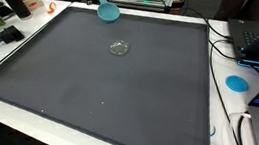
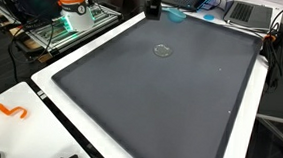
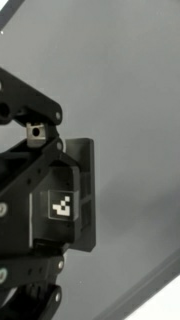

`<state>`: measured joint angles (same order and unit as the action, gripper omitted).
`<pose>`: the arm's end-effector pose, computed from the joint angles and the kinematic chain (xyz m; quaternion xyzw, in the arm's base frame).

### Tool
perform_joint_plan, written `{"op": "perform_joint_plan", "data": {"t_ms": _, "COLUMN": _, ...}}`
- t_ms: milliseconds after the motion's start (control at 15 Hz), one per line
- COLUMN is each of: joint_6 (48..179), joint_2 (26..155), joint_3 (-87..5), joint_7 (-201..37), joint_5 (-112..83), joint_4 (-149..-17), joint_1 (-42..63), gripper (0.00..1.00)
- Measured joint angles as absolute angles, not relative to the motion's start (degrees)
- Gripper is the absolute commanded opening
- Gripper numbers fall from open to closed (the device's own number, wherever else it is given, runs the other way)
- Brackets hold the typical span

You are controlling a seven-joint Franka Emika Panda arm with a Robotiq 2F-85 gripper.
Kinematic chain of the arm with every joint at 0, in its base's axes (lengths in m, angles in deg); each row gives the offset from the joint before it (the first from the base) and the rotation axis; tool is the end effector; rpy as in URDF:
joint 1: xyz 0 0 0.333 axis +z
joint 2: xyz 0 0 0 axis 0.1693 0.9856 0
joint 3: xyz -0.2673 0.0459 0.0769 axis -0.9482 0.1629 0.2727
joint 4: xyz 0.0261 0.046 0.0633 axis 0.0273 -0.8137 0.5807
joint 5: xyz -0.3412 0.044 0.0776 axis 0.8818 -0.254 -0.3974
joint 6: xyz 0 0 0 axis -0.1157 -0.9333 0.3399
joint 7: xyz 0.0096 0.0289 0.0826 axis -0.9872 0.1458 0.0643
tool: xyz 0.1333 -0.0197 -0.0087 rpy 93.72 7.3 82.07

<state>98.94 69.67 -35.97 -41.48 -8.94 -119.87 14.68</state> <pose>0.4632 0.0385 0.3499 0.9156 0.3946 -0.0585 0.0504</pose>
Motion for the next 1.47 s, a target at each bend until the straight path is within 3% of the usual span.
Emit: {"op": "perform_joint_plan", "data": {"t_ms": 1467, "joint_6": 107.52, "joint_2": 83.21, "joint_3": -34.76, "joint_7": -35.38, "joint_5": -9.11, "joint_4": -123.07, "joint_1": 12.78, "gripper": 0.31}}
